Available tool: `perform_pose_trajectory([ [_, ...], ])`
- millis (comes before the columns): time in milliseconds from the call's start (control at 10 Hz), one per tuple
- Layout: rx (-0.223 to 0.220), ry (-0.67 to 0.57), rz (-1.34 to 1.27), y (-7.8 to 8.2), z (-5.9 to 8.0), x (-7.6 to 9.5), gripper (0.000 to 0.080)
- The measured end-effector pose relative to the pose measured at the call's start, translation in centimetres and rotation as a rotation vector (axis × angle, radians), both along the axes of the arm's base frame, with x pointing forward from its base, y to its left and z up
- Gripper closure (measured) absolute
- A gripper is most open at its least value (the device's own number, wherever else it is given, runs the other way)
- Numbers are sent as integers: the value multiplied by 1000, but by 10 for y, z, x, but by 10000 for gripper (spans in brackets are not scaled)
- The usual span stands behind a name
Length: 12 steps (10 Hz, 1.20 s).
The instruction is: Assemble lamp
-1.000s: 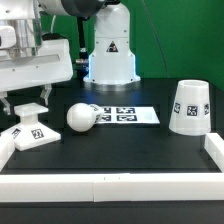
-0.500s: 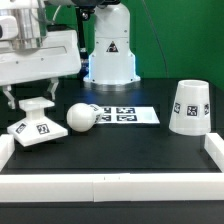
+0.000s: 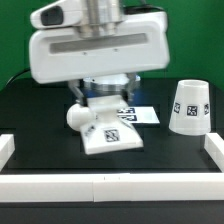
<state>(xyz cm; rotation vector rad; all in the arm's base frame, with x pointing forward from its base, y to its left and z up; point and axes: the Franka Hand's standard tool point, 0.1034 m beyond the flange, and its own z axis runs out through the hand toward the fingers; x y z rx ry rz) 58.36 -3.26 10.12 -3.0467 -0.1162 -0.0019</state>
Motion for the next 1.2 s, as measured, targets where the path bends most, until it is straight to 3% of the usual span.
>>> perform_pose_trajectory([
  [600,3,19,-28,4,-6,2,269],
  [800,2,25,-150,36,-19,0,269],
  [1200,8,21,-228,106,-43,29,269],
])
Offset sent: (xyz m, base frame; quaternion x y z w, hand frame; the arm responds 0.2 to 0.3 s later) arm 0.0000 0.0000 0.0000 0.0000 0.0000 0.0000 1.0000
